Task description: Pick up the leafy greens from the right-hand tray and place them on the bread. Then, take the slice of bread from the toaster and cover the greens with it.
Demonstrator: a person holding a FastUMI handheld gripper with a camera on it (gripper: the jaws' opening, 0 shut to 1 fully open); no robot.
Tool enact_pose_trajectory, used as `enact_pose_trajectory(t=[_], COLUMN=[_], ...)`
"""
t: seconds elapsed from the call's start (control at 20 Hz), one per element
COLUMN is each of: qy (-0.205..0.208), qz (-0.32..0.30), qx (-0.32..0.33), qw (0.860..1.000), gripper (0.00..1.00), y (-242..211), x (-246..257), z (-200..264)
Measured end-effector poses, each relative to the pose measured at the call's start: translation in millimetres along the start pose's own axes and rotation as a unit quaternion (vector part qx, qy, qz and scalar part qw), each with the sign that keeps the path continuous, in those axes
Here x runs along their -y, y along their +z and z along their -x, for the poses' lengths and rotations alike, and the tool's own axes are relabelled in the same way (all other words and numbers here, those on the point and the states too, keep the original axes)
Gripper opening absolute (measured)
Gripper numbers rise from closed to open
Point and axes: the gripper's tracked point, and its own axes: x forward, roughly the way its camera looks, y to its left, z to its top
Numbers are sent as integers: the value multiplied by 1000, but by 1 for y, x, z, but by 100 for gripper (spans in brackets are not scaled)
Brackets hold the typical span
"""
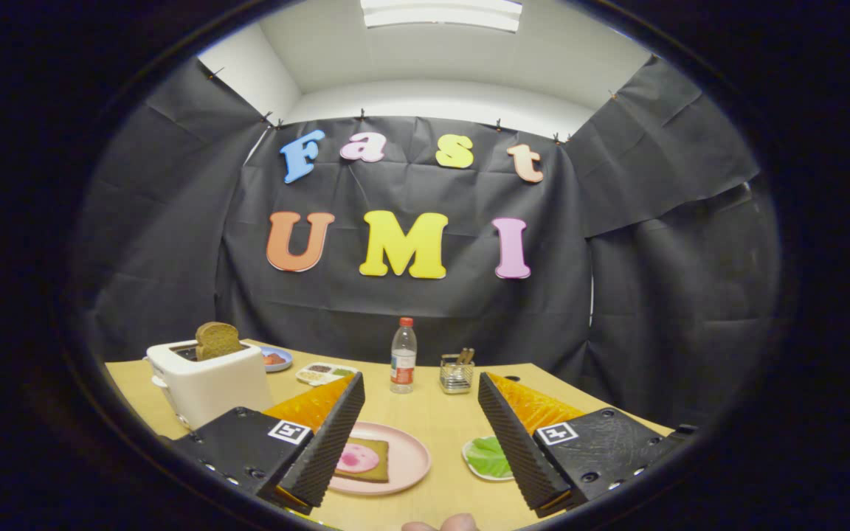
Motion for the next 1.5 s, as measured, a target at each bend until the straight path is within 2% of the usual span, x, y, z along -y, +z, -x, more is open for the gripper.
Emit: enact_pose_trajectory(t=[0.3, 0.5, 0.65, 0.85, 0.95, 1.15, 1.3, 1.4, 1.45, 1.5], qy=[-51, -41, -23, -20, -23, -40, -41, -39, -34, -28], qz=[-8, -73, -138, -224, -258, -297, -335, -355, -363, -369], qx=[-47, -123, -194, -280, -296, -316, -338, -328, -324, -325], qw=[998, 989, 971, 933, 919, 900, 879, 875, 873, 870], gripper=[95, 95, 95, 96, 96, 96, 96, 94, 83, 82], y=[3, -25, -67, -127, -139, -166, -189, -191, -190, -189], x=[108, 143, 153, 168, 170, 183, 181, 183, 183, 181], z=[-6, -27, -51, -82, -94, -112, -120, -129, -132, -131])
